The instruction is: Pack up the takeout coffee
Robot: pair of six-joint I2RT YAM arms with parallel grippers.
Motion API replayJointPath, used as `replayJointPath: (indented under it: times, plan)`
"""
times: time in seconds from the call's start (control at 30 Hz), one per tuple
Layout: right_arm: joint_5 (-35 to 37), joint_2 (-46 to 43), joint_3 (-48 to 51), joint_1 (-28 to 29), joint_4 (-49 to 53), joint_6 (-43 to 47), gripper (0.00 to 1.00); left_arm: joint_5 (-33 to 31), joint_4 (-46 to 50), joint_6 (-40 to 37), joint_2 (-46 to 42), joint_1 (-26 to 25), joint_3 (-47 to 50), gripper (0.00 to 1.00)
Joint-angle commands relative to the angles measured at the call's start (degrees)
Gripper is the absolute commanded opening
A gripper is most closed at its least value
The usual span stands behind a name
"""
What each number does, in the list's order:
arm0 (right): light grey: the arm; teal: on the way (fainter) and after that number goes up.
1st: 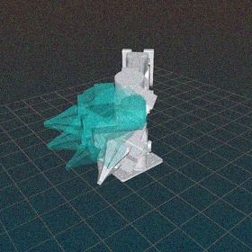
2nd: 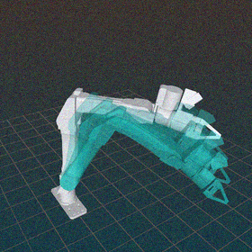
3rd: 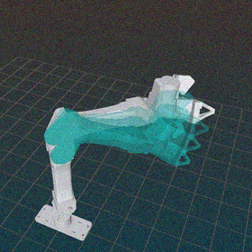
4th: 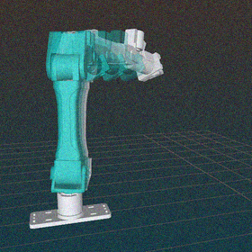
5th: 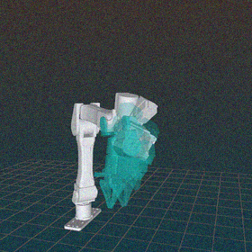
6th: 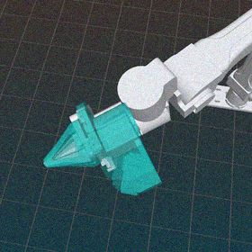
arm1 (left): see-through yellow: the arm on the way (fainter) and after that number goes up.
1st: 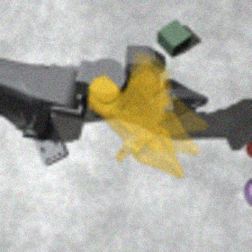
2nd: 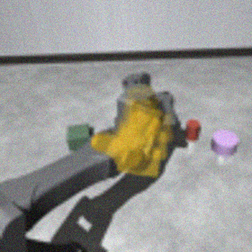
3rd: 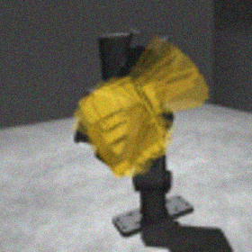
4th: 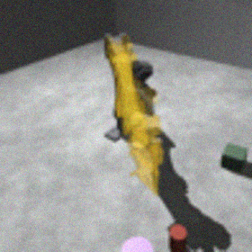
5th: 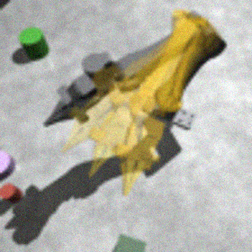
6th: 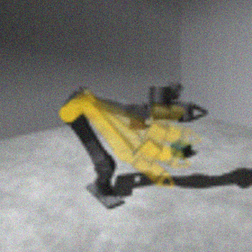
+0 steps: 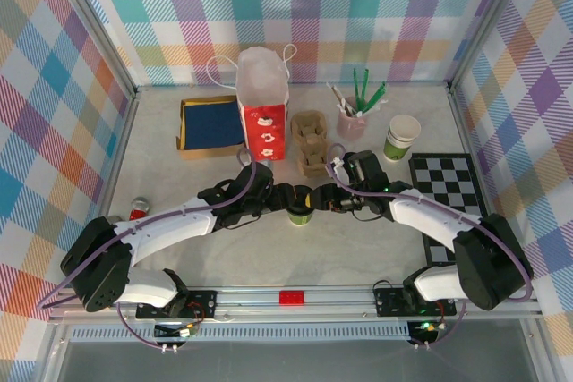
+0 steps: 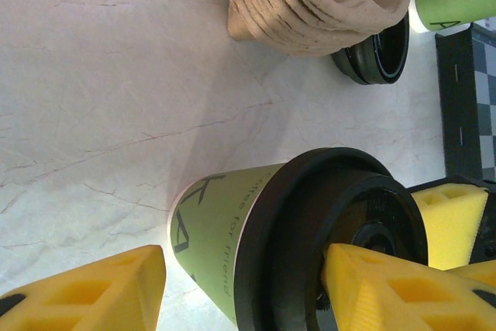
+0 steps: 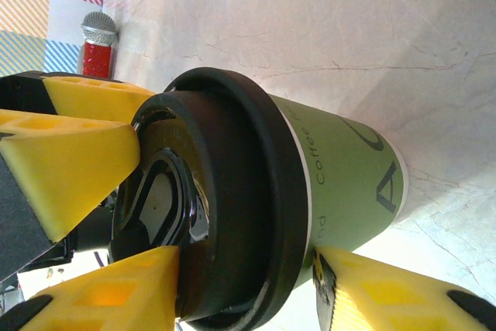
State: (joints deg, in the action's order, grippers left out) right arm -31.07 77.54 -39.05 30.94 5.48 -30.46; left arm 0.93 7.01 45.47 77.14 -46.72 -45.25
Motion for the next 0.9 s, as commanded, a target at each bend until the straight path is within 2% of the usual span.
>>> replayJointPath:
  times: [0.0,0.2,0.77,0.87]
  plan:
    - [12.9,2.5,2.2,0.5,13.7,2.3,0.47,4.4,1.2,0.5,2.3,-0.6,2.6,0.57]
    - [11.5,0.1,-2.0,0.4,16.6,3.8,0.63,5.4,0.3,1.0,2.5,-0.7,1.7,0.57]
    - [7.7,-0.6,-12.6,0.4,20.9,6.6,0.8,4.8,0.8,1.4,2.3,-0.4,-0.1,0.59]
    - [8.2,-1.5,-13.7,0.3,22.3,6.9,0.9,5.9,-0.4,1.8,3.0,-0.3,-0.2,0.6]
